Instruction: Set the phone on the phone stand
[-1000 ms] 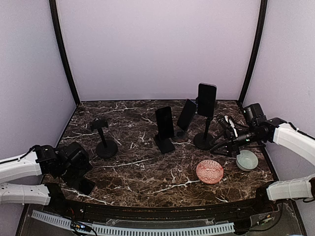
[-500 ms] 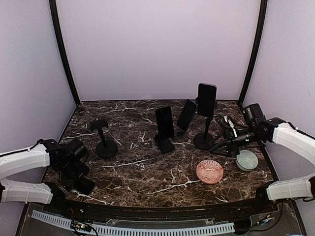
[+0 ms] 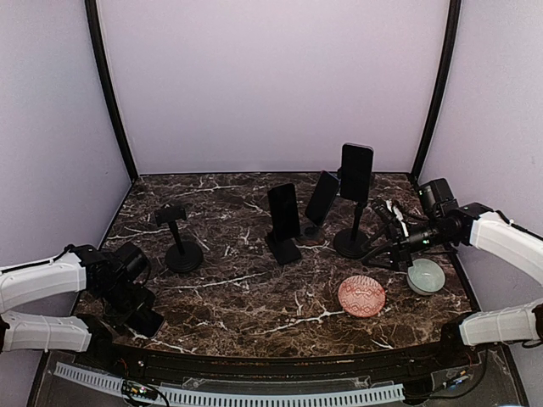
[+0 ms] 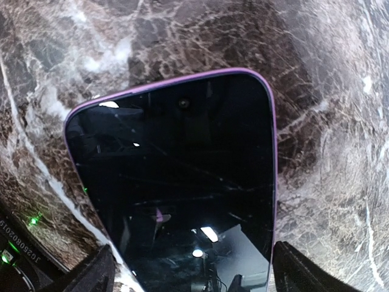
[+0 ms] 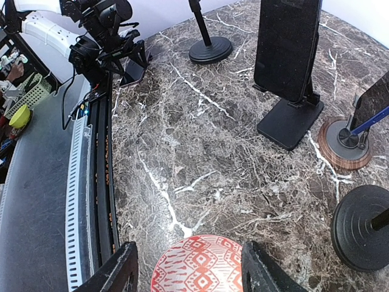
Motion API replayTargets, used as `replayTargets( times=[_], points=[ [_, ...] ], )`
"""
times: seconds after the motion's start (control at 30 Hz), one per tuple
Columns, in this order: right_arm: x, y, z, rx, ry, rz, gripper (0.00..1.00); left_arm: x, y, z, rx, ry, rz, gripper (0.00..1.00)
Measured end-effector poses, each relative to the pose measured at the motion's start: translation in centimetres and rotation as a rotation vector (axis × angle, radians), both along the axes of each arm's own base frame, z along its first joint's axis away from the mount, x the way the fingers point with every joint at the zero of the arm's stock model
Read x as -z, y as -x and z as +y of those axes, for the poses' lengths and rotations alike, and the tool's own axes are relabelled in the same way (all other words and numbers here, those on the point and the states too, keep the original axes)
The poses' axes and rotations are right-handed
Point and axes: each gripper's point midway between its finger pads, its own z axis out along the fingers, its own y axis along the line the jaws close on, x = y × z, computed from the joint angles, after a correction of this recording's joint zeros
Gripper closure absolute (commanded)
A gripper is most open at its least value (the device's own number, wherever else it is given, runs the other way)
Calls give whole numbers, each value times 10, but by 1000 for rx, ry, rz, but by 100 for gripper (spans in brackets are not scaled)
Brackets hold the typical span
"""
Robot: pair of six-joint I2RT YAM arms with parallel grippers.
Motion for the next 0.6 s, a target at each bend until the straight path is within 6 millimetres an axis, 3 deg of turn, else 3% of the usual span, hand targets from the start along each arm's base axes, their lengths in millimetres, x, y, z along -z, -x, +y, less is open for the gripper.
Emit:
replayTargets(
  times=[0.2,0.37,0.6],
  points=[
    [0,0,0,1,1,0,42,0,2,1,-6,2,7,37],
    [1,-1,0,3,3,-2,42,-3,-4,-1,17,-4,1,49],
    [0,-2,0,5,4,-9,42,-49,-41,-21,109,-43,-117,64]
  ],
)
